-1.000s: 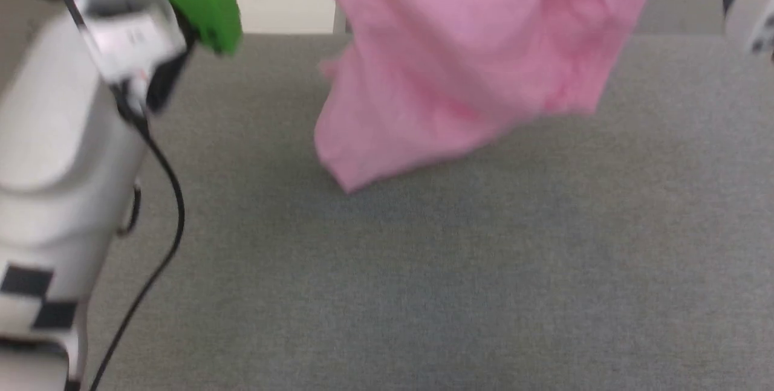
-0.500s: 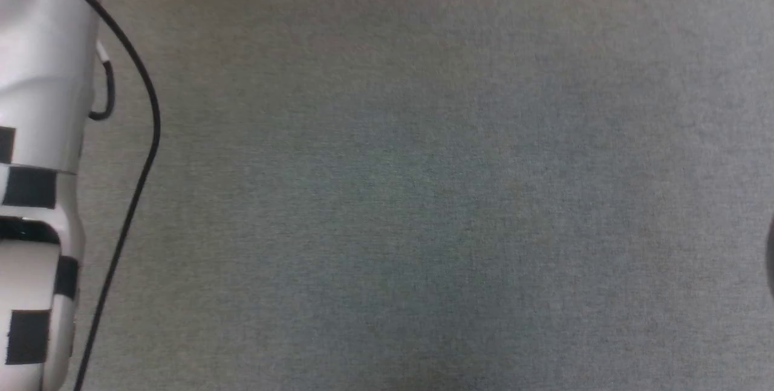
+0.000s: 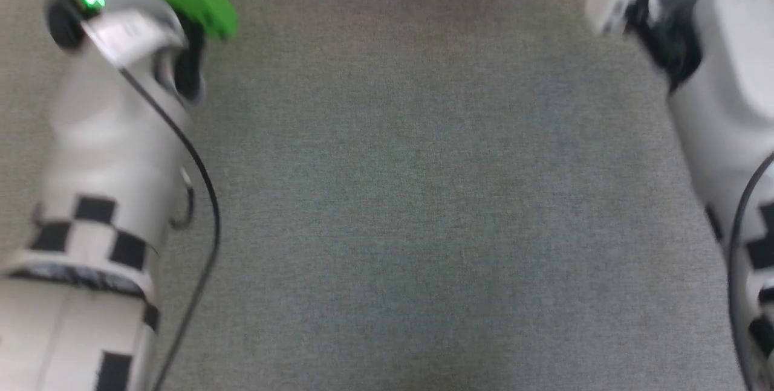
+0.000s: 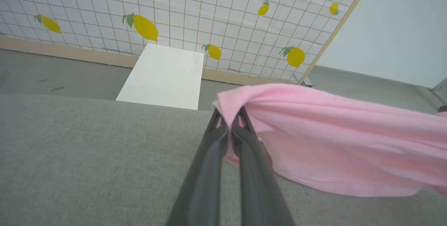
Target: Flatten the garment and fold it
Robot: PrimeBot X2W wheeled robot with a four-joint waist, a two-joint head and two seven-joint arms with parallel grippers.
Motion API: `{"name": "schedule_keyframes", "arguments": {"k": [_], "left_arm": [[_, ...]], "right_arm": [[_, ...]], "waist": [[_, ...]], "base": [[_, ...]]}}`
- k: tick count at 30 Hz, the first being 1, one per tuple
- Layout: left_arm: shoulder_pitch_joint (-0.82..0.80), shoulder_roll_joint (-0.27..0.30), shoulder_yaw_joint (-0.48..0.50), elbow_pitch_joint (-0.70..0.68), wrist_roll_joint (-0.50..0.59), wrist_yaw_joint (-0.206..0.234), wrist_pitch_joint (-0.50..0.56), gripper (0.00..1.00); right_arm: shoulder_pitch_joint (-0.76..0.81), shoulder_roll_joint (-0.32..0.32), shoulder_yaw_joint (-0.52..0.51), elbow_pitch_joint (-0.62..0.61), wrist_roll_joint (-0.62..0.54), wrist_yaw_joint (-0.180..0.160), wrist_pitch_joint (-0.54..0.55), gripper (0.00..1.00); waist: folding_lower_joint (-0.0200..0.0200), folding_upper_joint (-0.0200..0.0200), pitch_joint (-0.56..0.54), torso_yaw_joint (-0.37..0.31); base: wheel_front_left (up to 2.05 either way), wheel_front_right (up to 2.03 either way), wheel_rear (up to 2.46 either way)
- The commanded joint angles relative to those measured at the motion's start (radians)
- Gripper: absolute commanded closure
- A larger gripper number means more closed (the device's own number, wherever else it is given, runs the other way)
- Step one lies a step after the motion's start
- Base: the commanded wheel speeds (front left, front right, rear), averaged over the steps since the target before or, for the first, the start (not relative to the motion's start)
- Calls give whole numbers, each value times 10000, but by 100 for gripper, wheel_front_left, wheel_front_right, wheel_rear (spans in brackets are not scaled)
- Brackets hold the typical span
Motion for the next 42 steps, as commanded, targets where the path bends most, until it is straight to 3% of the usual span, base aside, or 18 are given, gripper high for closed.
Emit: {"name": "schedule_keyframes", "arguments": {"k": [1, 7, 13, 21, 28, 34, 38, 42], "left_arm": [[597, -88, -12, 104, -45, -101, -172, 100], [3122, -206, -18, -356, -122, -332, -477, 100], [5850, 174, 148, -2211, 219, -161, -498, 100], [9608, 888, 210, -5763, 335, 1089, 10, 100], [12552, 1545, 240, -9953, 282, 2795, 1633, 100], [14117, 2131, 338, -12651, 301, 3873, 2828, 100], [14658, 2433, 409, -13765, 240, 4277, 3458, 100], [14333, 2702, 509, -14092, 161, 4206, 3841, 100]], "right_arm": [[616, -119, 169, -1, 207, -21, -267, 100], [3238, -563, 961, -882, 1032, -21, -1159, 100], [5900, -1098, 987, -2445, 1394, -21, -1318, 100], [9418, -1190, -294, -5022, 985, -21, -333, 100], [12247, -479, -1748, -7807, 225, -21, 940, 100], [14050, 194, -2537, -9687, -243, -21, 2154, 100], [14823, 484, -2766, -10450, -348, -21, 2899, 100], [14746, 554, -2783, -10620, -352, -21, 3410, 100]], "waist": [[-1, 77, -652, 275], [-1, 77, -1763, 387], [-1, 77, -2804, 371], [-1, 77, -3974, 430], [-1, 77, -4687, 625], [-1, 77, -4762, 723], [-1, 77, -4579, 714], [-1, 77, -4192, 636]], "base": [[0, 0, 0], [0, 0, 0], [0, 0, 0], [0, 0, 0], [0, 0, 0], [0, 0, 0], [0, 0, 0], [0, 0, 0]]}}
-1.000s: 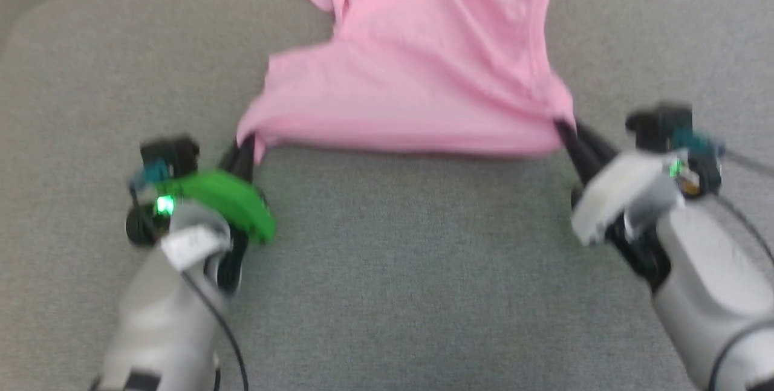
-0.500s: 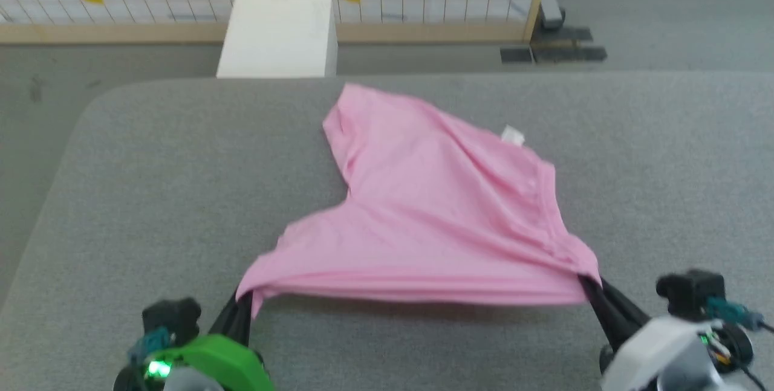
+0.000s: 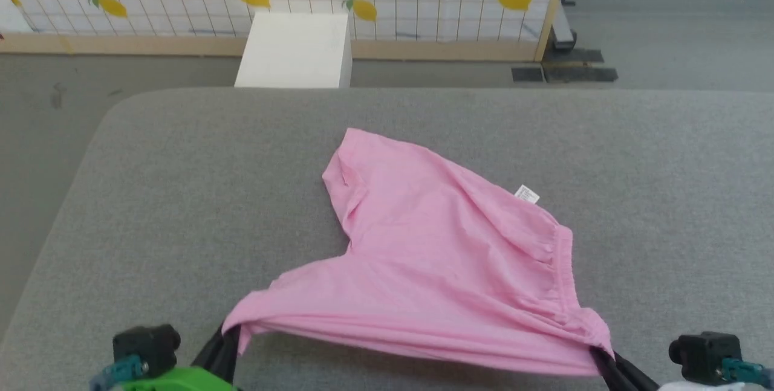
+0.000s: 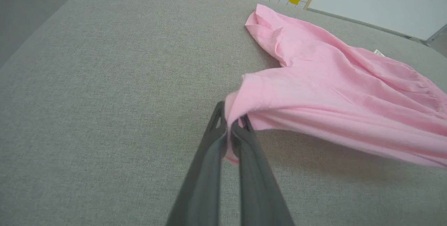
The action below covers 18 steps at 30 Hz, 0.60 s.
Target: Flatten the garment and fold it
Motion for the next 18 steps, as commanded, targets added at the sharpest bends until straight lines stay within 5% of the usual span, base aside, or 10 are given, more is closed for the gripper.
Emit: {"name": "schedule_keyframes", "arguments": {"k": [1, 10, 18], "left_arm": [[-391, 218, 208, 96, -129, -47, 66, 100], [-3977, 391, -251, 2235, -442, -1738, 1038, 100], [-7687, -348, -1108, 5063, -321, -2886, 2079, 100]], "right_arm": [[-225, -43, -102, 54, -45, -25, 114, 100], [-3122, -545, 405, 1477, 236, -25, 903, 100], [-5697, -1032, 715, 2679, 661, -25, 1666, 100]], "waist": [[1, 77, 330, -84], [1, 77, 1420, -404], [1, 77, 2286, -566]], "base": [[0, 0, 0], [0, 0, 0], [0, 0, 0]]}}
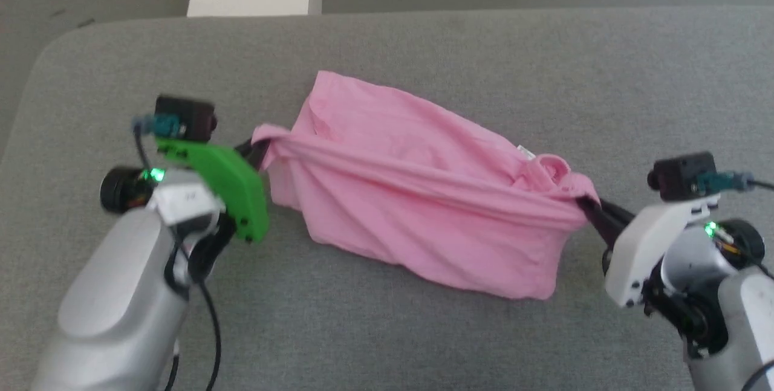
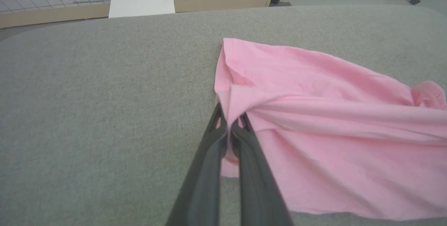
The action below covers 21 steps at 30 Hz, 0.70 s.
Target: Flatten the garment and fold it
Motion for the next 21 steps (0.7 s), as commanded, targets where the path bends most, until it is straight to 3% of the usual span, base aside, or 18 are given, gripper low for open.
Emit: {"name": "schedule_keyframes", "arguments": {"k": [1, 9, 21], "left_arm": [[-599, -174, -43, 471, 7, -146, 87, 100], [-3358, -953, -472, 3671, 257, -745, 436, 100], [-5604, -1791, -493, 7473, 349, -1090, -429, 100]], "right_arm": [[-432, -81, 42, 171, 68, -19, -15, 100], [-2263, -102, 535, 1455, 319, -19, -72, 100], [-3847, 268, 1269, 3379, 592, -19, -1183, 100]], "waist": [[0, 77, 460, -174], [0, 77, 1118, -563], [0, 77, 1865, -1194]], "base": [[0, 0, 0], [0, 0, 0], [0, 0, 0]]}}
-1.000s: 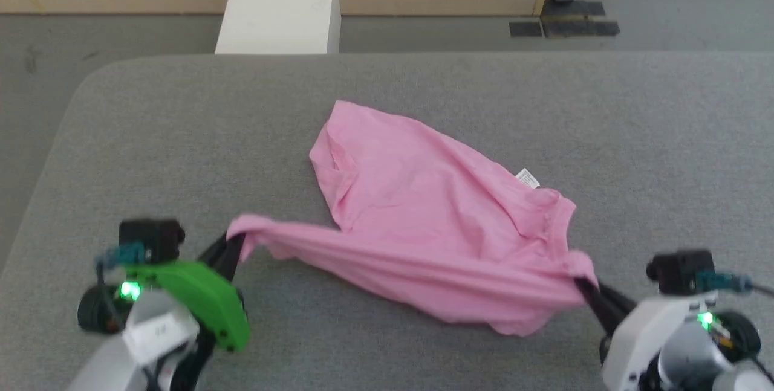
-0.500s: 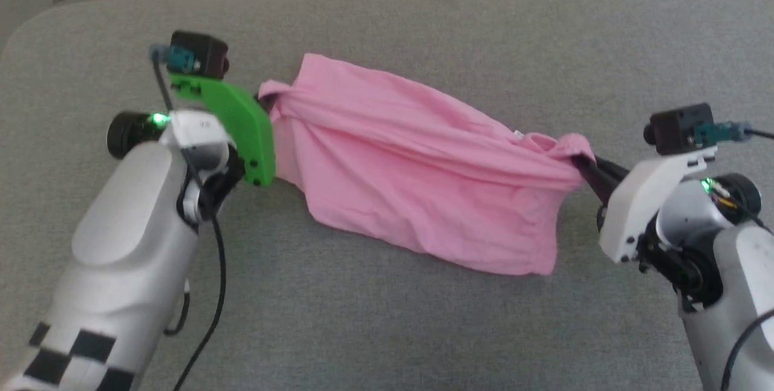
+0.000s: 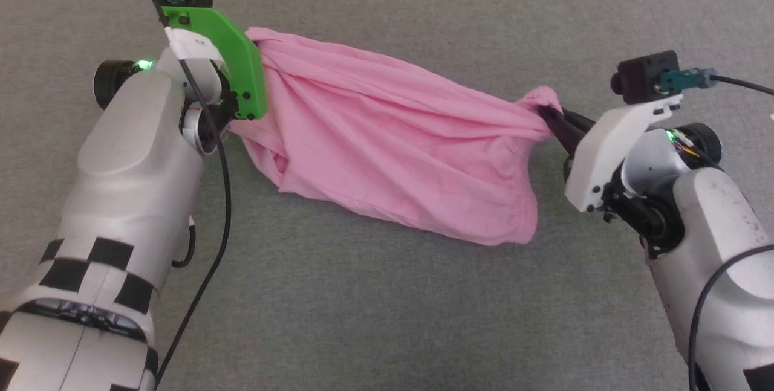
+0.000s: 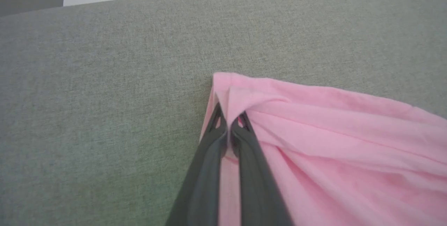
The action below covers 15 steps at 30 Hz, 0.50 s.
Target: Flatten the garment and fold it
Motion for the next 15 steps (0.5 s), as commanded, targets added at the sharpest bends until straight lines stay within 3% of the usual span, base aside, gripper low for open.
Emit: {"name": "schedule_keyframes", "arguments": {"k": [1, 3, 4, 5, 6, 8, 10, 11, 12, 15], "left_arm": [[-267, -58, -9, 274, 61, -81, -107, 99], [-439, -166, -15, 707, 41, -149, -306, 62], [-481, -205, -25, 870, 34, -177, -372, 51], [-533, -254, -24, 1048, 12, -216, -473, 22], [-561, -282, -43, 1175, 17, -251, -573, 0], [-562, -381, -78, 1449, -7, -330, -752, 0], [-569, -472, -53, 1607, -64, -396, -1086, 0], [-554, -517, -70, 1660, -67, -438, -1297, 0], [-533, -551, -38, 1680, -104, -464, -1523, 0], [-372, -662, 37, 1682, -171, -519, -2403, 0]], "right_arm": [[-219, 67, 86, 154, 69, -17, -182, 100], [-376, 95, 238, 381, 117, -17, -400, 100], [-424, 92, 281, 458, 132, -17, -503, 100], [-467, 90, 332, 555, 174, -17, -598, 100], [-489, 80, 373, 630, 200, -17, -670, 100], [-489, 27, 472, 789, 235, -17, -865, 95], [-433, -18, 592, 860, 308, -17, -1107, 57], [-370, -45, 648, 892, 351, -17, -1219, 14], [-316, -77, 685, 888, 360, -17, -1365, 0], [20, -189, 730, 810, 318, -17, -2013, 0]], "waist": [[-1, 77, 269, -223], [-1, 77, 353, -258], [-1, 77, 374, -256], [-1, 77, 398, -240], [-1, 77, 404, -220], [-1, 77, 349, -142], [-1, 77, 282, -48], [-1, 77, 223, 11], [-1, 77, 166, 56], [-1, 77, -106, 257]], "base": [[0, 0, 0], [0, 0, 0], [0, 0, 0], [0, 0, 0], [0, 0, 0], [0, 0, 0], [0, 0, 0], [0, 0, 0], [0, 0, 0], [0, 0, 0]]}}
